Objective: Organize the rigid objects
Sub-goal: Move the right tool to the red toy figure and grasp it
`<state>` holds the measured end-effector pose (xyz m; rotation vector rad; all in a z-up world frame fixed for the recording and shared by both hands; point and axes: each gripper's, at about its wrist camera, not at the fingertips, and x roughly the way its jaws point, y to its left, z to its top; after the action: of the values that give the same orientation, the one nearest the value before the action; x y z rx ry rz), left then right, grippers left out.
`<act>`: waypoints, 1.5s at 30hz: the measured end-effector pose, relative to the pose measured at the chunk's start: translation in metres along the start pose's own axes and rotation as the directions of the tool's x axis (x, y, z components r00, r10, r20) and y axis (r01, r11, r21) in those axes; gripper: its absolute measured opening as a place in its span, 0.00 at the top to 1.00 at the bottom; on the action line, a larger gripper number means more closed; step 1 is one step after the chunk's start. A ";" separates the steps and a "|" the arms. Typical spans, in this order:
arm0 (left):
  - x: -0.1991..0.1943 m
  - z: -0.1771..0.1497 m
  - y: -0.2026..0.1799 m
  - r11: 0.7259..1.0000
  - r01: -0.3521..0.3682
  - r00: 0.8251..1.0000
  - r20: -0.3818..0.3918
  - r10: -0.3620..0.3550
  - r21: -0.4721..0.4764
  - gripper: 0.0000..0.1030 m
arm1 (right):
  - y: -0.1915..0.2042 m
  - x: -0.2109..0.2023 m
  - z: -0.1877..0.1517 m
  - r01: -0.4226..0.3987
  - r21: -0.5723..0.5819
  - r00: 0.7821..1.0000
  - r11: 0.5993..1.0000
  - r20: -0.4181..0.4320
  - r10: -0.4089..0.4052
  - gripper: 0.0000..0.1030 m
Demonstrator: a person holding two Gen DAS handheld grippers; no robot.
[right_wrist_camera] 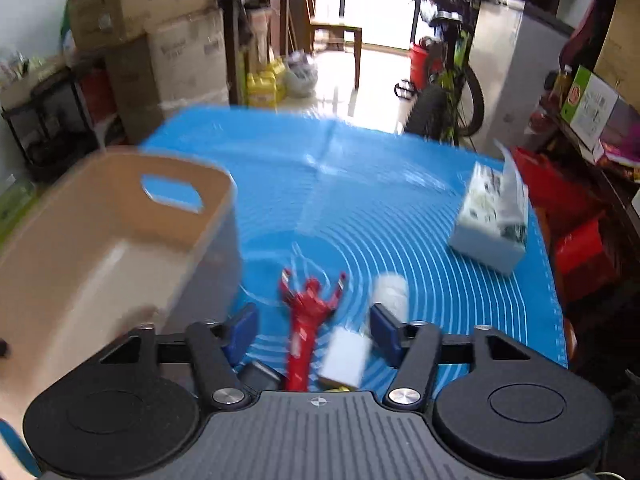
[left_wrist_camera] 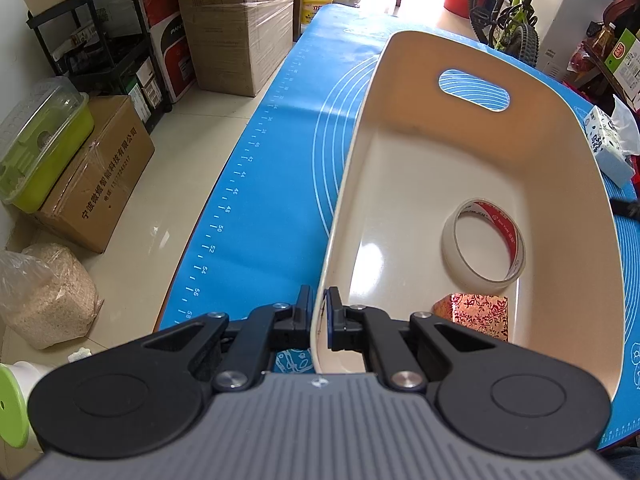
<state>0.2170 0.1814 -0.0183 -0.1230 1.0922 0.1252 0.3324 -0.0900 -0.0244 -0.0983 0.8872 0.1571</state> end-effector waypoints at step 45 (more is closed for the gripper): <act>-0.001 0.000 -0.007 0.999 -0.031 1.000 0.003 0.031 0.014 0.91 | 0.005 0.007 -0.022 0.011 0.141 0.992 0.990 0.123 -0.029 0.88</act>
<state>0.2174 0.1746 -0.0172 -0.0935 1.0920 0.1453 0.3190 -0.0876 -0.0438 0.0337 0.7698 0.0807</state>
